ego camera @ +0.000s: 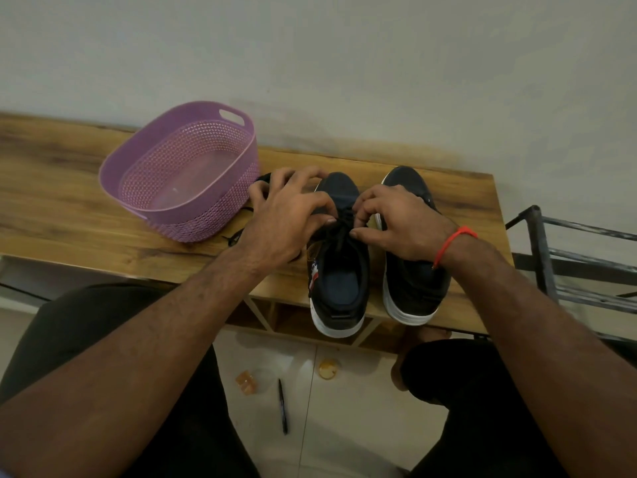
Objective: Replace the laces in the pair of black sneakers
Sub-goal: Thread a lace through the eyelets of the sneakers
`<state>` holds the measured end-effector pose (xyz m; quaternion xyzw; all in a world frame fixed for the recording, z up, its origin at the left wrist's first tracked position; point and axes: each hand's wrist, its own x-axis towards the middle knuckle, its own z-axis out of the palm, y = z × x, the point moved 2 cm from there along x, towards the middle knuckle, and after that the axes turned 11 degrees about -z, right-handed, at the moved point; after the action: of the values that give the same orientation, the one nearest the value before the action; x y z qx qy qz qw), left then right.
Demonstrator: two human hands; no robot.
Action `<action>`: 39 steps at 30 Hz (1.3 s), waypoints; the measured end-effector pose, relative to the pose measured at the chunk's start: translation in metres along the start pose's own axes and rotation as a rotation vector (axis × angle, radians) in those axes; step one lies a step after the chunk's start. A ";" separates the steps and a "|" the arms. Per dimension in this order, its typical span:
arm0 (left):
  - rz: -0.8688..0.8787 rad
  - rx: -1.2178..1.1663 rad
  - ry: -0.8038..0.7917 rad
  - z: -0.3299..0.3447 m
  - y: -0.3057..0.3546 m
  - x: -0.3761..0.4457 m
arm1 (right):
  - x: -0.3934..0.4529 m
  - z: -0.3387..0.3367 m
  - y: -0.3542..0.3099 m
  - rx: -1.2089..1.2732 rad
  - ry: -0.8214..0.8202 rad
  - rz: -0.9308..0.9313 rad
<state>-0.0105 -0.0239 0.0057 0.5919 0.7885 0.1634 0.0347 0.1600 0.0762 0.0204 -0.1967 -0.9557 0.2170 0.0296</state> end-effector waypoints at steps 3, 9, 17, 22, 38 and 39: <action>0.042 0.052 0.047 -0.002 -0.001 -0.003 | -0.002 -0.002 0.001 -0.079 0.035 -0.011; 0.118 0.156 0.124 0.001 -0.001 -0.005 | -0.005 0.004 -0.007 -0.284 0.123 -0.094; 0.102 0.252 0.155 0.007 0.000 -0.011 | -0.015 0.007 -0.010 -0.389 0.180 -0.075; 0.107 0.309 0.140 0.015 -0.004 -0.017 | -0.024 0.012 -0.004 -0.418 0.089 -0.054; -0.106 -0.041 -0.694 -0.002 -0.038 -0.011 | -0.031 0.017 -0.029 -0.055 -0.392 -0.086; -0.100 -0.020 -0.755 0.001 -0.032 -0.015 | -0.030 0.022 -0.029 -0.063 -0.410 -0.087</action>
<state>-0.0349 -0.0460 -0.0069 0.5710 0.7465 -0.0602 0.3363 0.1745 0.0320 0.0138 -0.1078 -0.9556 0.2211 -0.1622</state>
